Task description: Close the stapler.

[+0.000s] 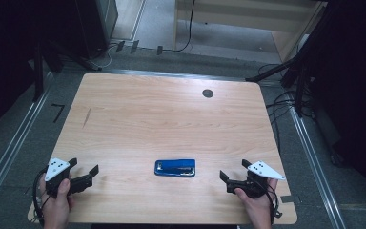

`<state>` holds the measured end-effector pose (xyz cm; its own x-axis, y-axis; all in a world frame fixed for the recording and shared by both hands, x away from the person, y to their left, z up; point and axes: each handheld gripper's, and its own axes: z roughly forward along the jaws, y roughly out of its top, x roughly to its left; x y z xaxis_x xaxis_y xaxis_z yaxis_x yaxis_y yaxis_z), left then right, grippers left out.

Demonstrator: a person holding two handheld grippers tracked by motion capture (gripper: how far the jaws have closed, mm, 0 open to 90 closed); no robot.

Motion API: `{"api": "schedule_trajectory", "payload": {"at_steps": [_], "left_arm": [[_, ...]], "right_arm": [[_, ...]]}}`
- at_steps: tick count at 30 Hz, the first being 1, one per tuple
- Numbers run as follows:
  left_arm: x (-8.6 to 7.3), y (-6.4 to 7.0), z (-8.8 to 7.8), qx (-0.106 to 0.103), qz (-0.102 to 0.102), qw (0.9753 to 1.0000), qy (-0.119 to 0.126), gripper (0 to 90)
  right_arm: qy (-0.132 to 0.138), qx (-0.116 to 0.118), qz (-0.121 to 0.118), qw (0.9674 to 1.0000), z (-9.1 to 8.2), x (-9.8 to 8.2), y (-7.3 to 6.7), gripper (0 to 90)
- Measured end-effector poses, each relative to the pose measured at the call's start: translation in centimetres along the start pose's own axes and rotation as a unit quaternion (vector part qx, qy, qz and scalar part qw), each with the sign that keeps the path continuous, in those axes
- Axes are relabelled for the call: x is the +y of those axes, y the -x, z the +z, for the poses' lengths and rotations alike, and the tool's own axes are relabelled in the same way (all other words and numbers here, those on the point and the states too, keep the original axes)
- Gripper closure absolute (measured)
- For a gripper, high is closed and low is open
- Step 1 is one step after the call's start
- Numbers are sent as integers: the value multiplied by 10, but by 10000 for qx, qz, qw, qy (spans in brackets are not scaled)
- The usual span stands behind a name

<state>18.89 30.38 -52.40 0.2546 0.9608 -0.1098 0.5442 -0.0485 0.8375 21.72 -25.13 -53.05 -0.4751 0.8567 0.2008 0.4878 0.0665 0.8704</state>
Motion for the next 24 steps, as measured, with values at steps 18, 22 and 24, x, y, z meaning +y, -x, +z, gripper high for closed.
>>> {"api": "schedule_trajectory", "payload": {"at_steps": [18, 22, 24], "left_arm": [[0, 0, 0, -35, 23, 10000, 10, 134], [0, 0, 0, -27, 3, 10000, 19, 134], [0, 0, 0, -26, -1, 10000, 22, 134]], "right_arm": [[9, -453, 268, 9986, -29, -15, 31, 0], [53, -519, 358, 9980, -38, -19, 39, 0], [24, -614, 382, 9974, -42, -22, 44, 0]]}}
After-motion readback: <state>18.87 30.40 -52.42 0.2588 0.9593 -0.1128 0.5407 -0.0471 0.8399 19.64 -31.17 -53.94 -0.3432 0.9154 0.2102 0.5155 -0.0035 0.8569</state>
